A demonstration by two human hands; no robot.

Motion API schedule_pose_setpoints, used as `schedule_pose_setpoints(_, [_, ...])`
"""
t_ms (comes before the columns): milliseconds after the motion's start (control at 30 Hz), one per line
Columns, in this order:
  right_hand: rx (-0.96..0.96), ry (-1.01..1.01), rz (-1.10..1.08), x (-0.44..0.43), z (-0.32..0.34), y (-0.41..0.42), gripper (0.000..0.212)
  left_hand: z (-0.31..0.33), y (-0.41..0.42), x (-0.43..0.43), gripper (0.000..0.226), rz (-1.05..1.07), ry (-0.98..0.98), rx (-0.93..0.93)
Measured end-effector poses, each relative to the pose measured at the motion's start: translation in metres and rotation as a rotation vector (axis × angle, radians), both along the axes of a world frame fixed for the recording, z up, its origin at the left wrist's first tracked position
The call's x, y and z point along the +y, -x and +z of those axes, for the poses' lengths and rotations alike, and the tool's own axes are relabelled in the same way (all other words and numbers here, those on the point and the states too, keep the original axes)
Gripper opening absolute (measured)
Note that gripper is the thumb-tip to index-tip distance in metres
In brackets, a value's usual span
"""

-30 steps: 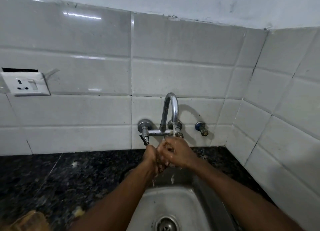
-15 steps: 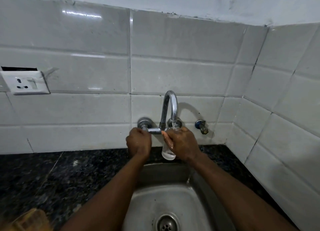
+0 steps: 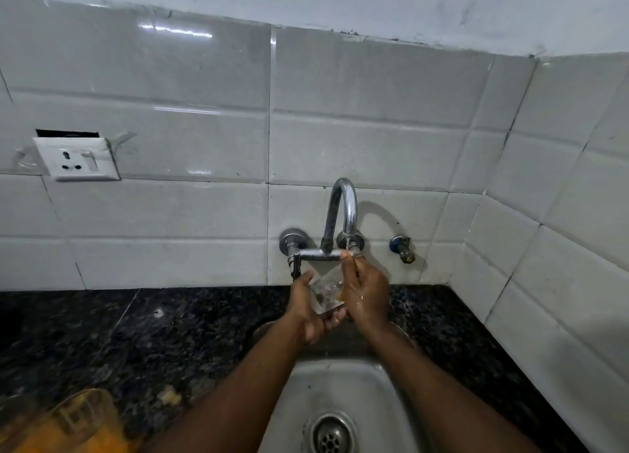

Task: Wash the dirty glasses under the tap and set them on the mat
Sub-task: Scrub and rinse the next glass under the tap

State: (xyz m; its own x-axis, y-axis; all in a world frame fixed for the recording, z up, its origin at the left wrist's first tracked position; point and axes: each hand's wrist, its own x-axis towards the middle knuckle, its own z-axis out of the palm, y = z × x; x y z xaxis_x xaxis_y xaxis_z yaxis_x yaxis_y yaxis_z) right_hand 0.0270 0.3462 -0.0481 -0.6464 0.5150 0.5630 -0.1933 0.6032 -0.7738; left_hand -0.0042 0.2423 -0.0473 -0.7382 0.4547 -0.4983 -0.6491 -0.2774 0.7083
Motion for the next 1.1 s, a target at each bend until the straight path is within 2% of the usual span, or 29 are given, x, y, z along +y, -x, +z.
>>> schedule_pose_setpoints(67, [-0.066, 0.319, -0.036, -0.008, -0.009, -0.007, 0.041, 0.007, -0.001, 0.006, 0.04, 0.017, 0.069, 0.147])
schedule_pose_setpoints(133, [-0.19, 0.508, -0.058, -0.008, -0.015, -0.013, 0.043, 0.009, 0.005, 0.008, 0.034, 0.048, 0.375, 0.36])
schedule_pose_setpoints(167, [-0.296, 0.541, -0.053, -0.004, -0.019, -0.014, 0.041, 0.012, 0.008, 0.006, 0.037, 0.052, 0.598, 0.504])
schedule_pose_setpoints(233, [-0.512, 0.571, 0.021, 0.001, -0.027, -0.015, 0.039, 0.021, 0.009, 0.0, 0.044, 0.019, 0.961, 0.803])
schedule_pose_setpoints(300, [-0.677, 0.449, 0.086, 0.005, -0.03, -0.017, 0.036, 0.027, 0.011, -0.006, 0.038, -0.053, 1.112, 0.962])
schedule_pose_setpoints(367, [-0.736, 0.281, 0.128, 0.009, -0.025, -0.021, 0.026, 0.035, 0.01, -0.009, 0.031, -0.114, 1.206, 1.027])
schedule_pose_setpoints(433, [-0.71, 0.212, 0.269, 0.013, -0.012, -0.025, 0.023, 0.042, 0.008, -0.008, 0.032, -0.126, 1.247, 1.043])
schedule_pose_setpoints(533, [-0.74, 0.13, 0.551, 0.008, 0.004, -0.023, 0.05, 0.05, 0.005, -0.003, 0.049, -0.112, 1.307, 1.088])
schedule_pose_setpoints(633, [-0.702, -0.041, 0.575, -0.007, 0.011, -0.013, 0.06, 0.051, 0.005, -0.007, 0.065, -0.102, 1.249, 1.111])
schedule_pose_setpoints(700, [-0.623, -0.045, 0.567, -0.016, 0.011, -0.008, 0.063, 0.052, 0.009, -0.015, 0.083, -0.117, 1.193, 1.078])
schedule_pose_setpoints(767, [-0.582, -0.038, 0.534, -0.024, 0.007, -0.004, 0.063, 0.051, 0.018, -0.03, 0.089, -0.113, 1.095, 0.961])
schedule_pose_setpoints(833, [-0.539, 0.055, 0.514, -0.036, 0.002, 0.004, 0.056, 0.049, 0.033, -0.058, 0.08, -0.056, 1.024, 0.79])
schedule_pose_setpoints(900, [-0.501, 0.231, 0.508, -0.056, -0.003, 0.016, 0.051, 0.044, 0.047, -0.097, 0.062, -0.007, 1.056, 0.687])
schedule_pose_setpoints(1000, [-0.482, 0.485, 0.546, -0.092, -0.009, 0.041, 0.055, 0.028, 0.06, -0.161, 0.033, 0.063, 1.19, 0.63])
schedule_pose_setpoints(1100, [-0.463, 0.642, 0.64, -0.139, -0.015, 0.067, 0.065, 0.015, 0.066, -0.225, 0.029, 0.153, 1.277, 0.576])
